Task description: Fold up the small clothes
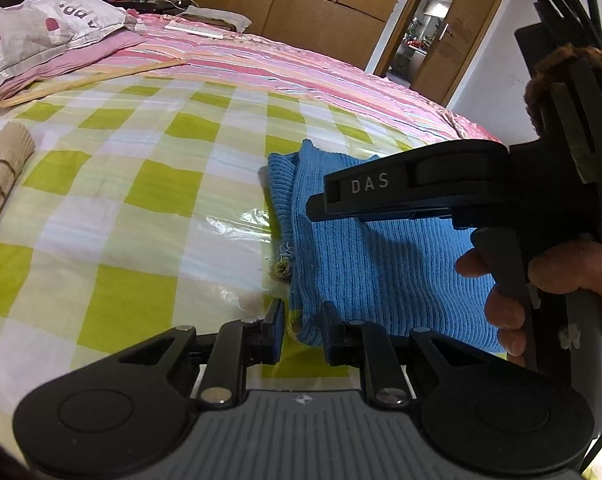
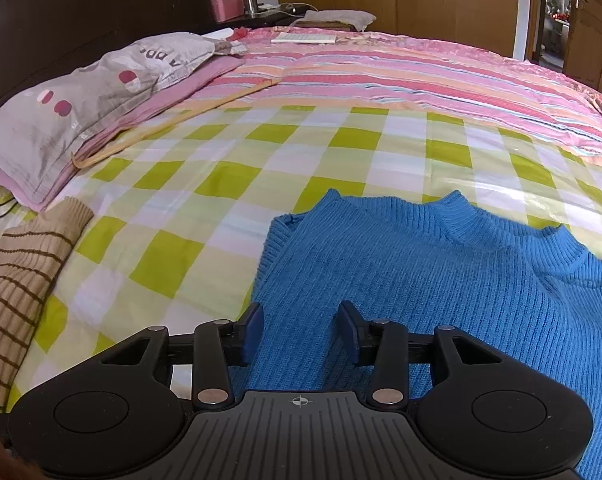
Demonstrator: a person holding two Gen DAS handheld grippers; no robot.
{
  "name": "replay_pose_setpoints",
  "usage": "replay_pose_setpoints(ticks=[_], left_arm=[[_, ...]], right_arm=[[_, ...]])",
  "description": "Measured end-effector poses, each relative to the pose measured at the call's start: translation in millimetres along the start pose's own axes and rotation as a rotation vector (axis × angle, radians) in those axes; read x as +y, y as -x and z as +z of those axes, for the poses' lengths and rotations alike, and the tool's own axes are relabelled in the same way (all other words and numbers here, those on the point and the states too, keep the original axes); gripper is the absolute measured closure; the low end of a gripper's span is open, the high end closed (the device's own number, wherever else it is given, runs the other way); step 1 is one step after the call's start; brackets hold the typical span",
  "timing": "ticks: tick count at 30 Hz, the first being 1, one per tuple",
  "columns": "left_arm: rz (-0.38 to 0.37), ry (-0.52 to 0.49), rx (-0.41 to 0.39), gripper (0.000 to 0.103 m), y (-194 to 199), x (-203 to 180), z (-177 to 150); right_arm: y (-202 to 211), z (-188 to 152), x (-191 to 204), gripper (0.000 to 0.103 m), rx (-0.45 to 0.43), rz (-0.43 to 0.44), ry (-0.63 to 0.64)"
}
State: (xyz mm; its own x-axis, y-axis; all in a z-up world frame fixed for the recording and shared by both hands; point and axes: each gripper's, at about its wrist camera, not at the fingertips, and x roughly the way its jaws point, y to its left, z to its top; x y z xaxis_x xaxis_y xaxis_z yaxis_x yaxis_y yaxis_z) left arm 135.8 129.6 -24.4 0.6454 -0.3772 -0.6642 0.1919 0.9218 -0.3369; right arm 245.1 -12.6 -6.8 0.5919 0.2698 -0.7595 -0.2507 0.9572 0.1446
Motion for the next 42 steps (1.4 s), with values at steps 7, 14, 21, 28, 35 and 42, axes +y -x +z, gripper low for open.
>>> replay_pose_setpoints(ticks=[7,14,21,28,35,42], left_arm=[[-0.006,0.003,0.004,0.078,0.2,0.1,-0.3],[-0.017,0.006,0.014,0.078,-2.0,1.0,-1.2],[-0.024,0.008,0.018,0.078,-2.4,1.2,-1.6],[-0.032,0.012,0.025,0.078,-4.0,1.8,-1.9],[-0.031,0.013,0.025,0.078,-4.2,1.2,-1.9],[-0.029,0.001,0.028,0.078,-4.6,-0.9,-3.0]], right_arm=[[-1.9,1.0,4.9,0.057,0.007,0.0,0.014],[-4.3,3.7,9.3,0.053,0.015,-0.001,0.029],[-9.1,7.5,10.3,0.051,0.024,-0.002,0.015],[-17.7,12.6,19.6,0.048,0.031,-0.013,0.034],[-17.9,10.8,23.3,0.048,0.021,0.001,0.035],[-19.7,11.0,30.2,0.047,0.022,0.01,0.048]])
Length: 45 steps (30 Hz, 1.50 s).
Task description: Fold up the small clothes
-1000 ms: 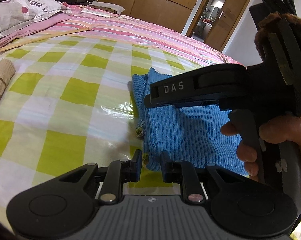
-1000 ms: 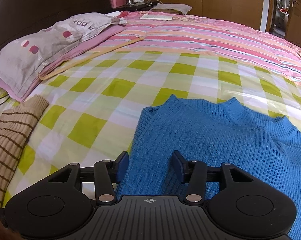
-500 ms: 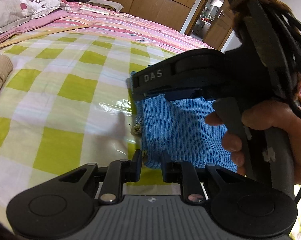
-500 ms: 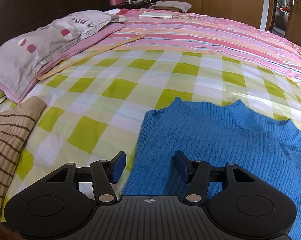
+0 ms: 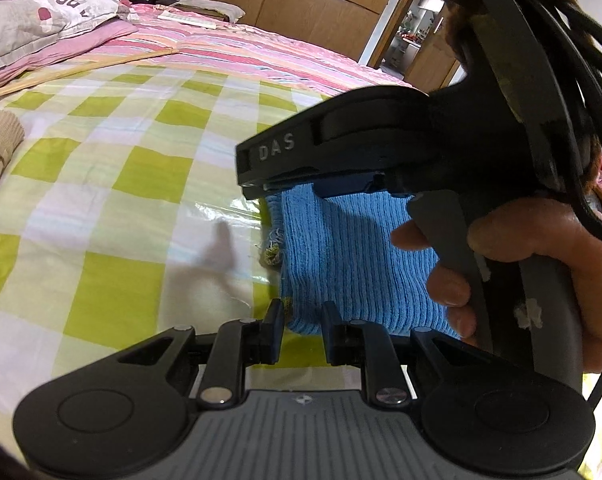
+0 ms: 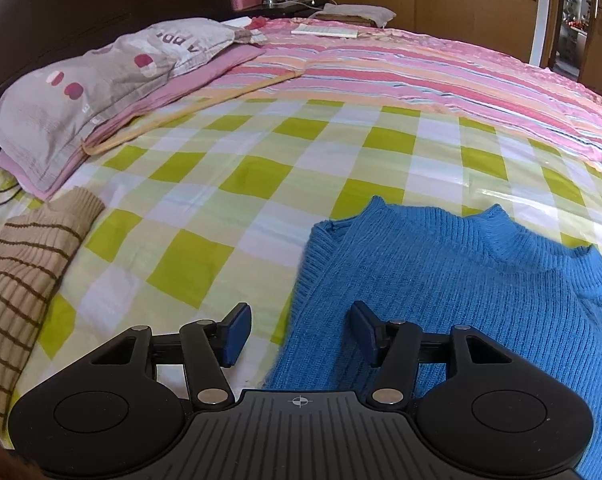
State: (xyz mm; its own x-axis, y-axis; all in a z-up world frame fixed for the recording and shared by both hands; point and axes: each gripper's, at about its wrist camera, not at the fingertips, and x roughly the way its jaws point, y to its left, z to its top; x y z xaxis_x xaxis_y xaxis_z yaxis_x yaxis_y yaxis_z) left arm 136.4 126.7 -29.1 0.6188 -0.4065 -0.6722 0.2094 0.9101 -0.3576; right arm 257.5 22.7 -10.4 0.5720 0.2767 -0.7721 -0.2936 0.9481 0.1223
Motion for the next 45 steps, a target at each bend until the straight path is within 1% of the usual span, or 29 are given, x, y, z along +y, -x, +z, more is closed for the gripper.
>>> replay_pose_setpoints(ticks=[3,6,11,14,17,22,32,35,39,45], left_arm=[[-0.003,0.0,-0.001,0.078,1.0,0.6,-0.1],[-0.004,0.004,0.0,0.078,0.7,1.3,-0.1],[-0.006,-0.004,-0.005,0.077,1.5,-0.2,0.3],[-0.007,-0.006,-0.007,0.077,2.9,-0.4,-0.9],[-0.007,-0.006,-0.007,0.077,3.2,-0.4,-1.3],[-0.011,-0.011,-0.012,0.077,5.1,-1.1,-1.9],[-0.007,-0.016,-0.005,0.076,-0.8,-2.3,-2.0],[-0.007,-0.018,-0.005,0.071,-1.5,-3.5,-1.8],[-0.005,-0.023,0.0,0.07,-5.0,-4.7,-1.9],[-0.009,-0.02,0.013,0.063,-10.8,-4.6,-4.7]], right_arm=[[0.5,0.1,0.9,0.046,-0.002,0.016,-0.007],[4.2,0.0,-1.3,0.047,0.001,0.076,-0.038],[9.7,1.0,-2.3,0.048,-0.015,0.086,-0.057],[16.0,2.2,-3.4,0.048,-0.029,0.08,-0.06],[19.6,3.2,-3.2,0.048,-0.036,0.056,-0.04],[14.8,1.7,-6.1,0.048,-0.015,0.014,-0.04],[7.3,3.0,-3.9,0.048,0.007,-0.025,-0.008],[3.5,5.7,-4.6,0.048,0.02,-0.042,0.0],[-4.4,8.8,-4.7,0.048,0.047,-0.057,0.018],[-12.8,14.7,1.2,0.043,0.066,-0.056,0.058]])
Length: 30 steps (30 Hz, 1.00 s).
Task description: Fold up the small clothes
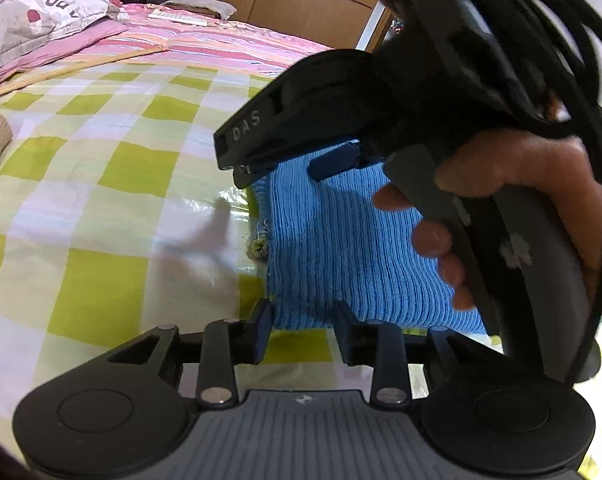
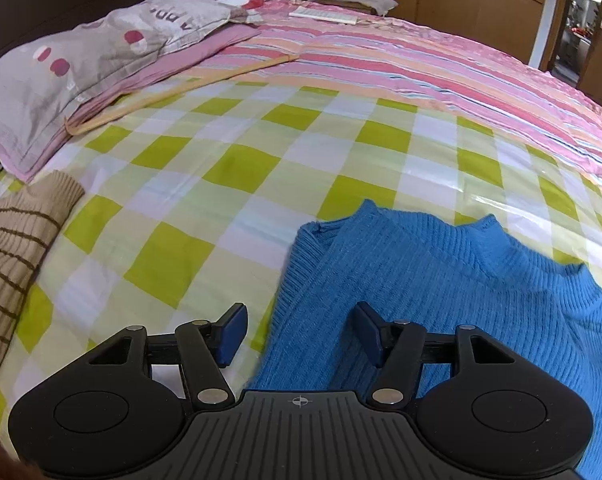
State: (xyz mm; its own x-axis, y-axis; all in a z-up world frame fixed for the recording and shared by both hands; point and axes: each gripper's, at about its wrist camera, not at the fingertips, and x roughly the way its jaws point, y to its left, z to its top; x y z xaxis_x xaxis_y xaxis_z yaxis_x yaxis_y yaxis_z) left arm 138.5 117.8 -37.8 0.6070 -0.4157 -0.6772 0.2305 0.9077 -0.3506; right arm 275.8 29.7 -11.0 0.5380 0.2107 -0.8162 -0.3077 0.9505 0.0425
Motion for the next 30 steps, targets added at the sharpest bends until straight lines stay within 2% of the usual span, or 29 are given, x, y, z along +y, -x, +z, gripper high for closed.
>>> replay_pose_setpoints(ticks=[5,11,12,14,17,23,26,30], left_arm=[[-0.008,0.003,0.001,0.058,-2.8,0.8,-1.8],[-0.014,0.009,-0.003,0.056,-6.3,3.9,-0.9],[-0.015,0.01,-0.004,0.056,-6.6,2.7,-1.4],[-0.017,0.011,-0.008,0.054,-6.6,2.6,-2.2],[-0.019,0.011,-0.011,0.051,-8.2,1.7,-3.2],[-0.013,-0.001,-0.018,0.048,-6.1,1.0,-4.8],[-0.012,0.003,-0.022,0.046,-5.4,1.6,-3.8],[-0.009,0.004,-0.032,0.044,-0.8,-0.4,-3.9]], right_arm=[[-11.4,3.4,5.6,0.039,0.019,-0.026,0.031],[-22.9,5.0,13.6,0.04,0.047,-0.091,0.12],[-22.6,5.1,13.1,0.042,0.047,-0.091,0.117],[-21.8,4.7,12.8,0.054,0.045,-0.103,0.123],[-19.0,4.5,8.4,0.067,0.039,-0.113,0.121],[-10.2,5.5,-3.4,0.085,0.026,-0.082,0.071],[-4.3,6.3,-6.9,0.09,0.02,-0.066,0.053],[5.4,5.7,-11.9,0.091,0.009,-0.051,0.034]])
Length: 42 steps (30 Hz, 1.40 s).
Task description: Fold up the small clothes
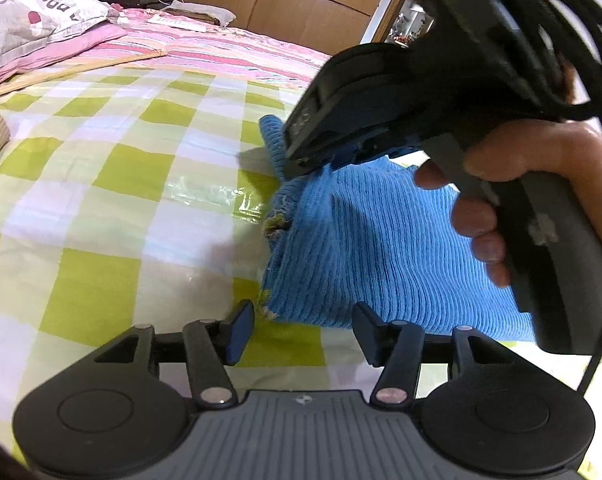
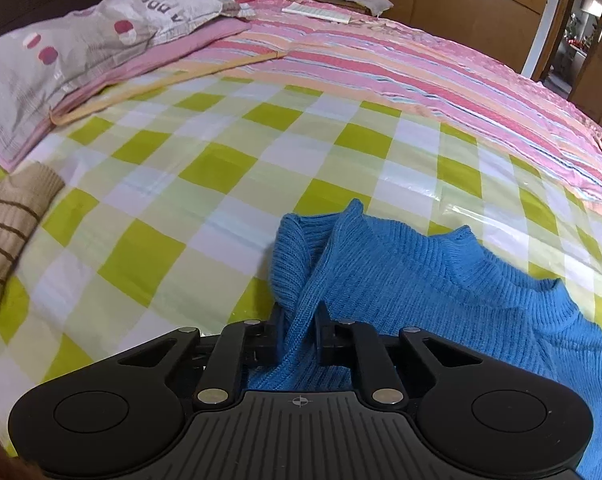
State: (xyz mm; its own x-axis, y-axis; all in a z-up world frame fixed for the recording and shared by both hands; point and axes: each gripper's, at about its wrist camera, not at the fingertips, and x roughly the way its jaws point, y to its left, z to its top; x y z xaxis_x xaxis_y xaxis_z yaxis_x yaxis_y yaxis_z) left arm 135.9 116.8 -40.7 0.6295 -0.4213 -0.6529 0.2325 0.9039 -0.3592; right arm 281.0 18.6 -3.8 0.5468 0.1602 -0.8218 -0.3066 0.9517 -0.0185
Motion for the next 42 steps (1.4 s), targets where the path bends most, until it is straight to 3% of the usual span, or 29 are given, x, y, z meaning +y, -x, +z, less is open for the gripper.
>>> replay_pose_setpoints(ticks=[8,22,24,29,35,42], left_arm=[[-0.008,-0.041,-0.035,0.036,3.4,-9.5,-1.3],[0.049,-0.067,-0.105,0.036,-7.2,-31.4,4.4],[0.055,-0.067,-0.107,0.041,-9.4,-35.8,4.7],[0.077,-0.089,-0.096,0.073,-14.8,-51.9,9.8],[0.082,-0.138,-0.119,0.082,-9.1,-76.1,15.4],[0.072,-0.192,-0.131,0.084,-5.5,-99.5,19.5]], right_arm=[[27.3,2.5,-18.0,0.091,-0.042,0.027,-0.05],[59.0,-5.5,-52.0,0.092,-0.093,0.064,-0.124],[61.0,-7.5,-56.6,0.092,-0.1,0.077,-0.141],[61.9,-13.4,-71.1,0.092,-0.106,0.109,-0.186],[68.4,-17.5,-88.3,0.092,-0.126,0.126,-0.216],[78.9,-24.4,-110.8,0.092,-0.149,0.133,-0.255]])
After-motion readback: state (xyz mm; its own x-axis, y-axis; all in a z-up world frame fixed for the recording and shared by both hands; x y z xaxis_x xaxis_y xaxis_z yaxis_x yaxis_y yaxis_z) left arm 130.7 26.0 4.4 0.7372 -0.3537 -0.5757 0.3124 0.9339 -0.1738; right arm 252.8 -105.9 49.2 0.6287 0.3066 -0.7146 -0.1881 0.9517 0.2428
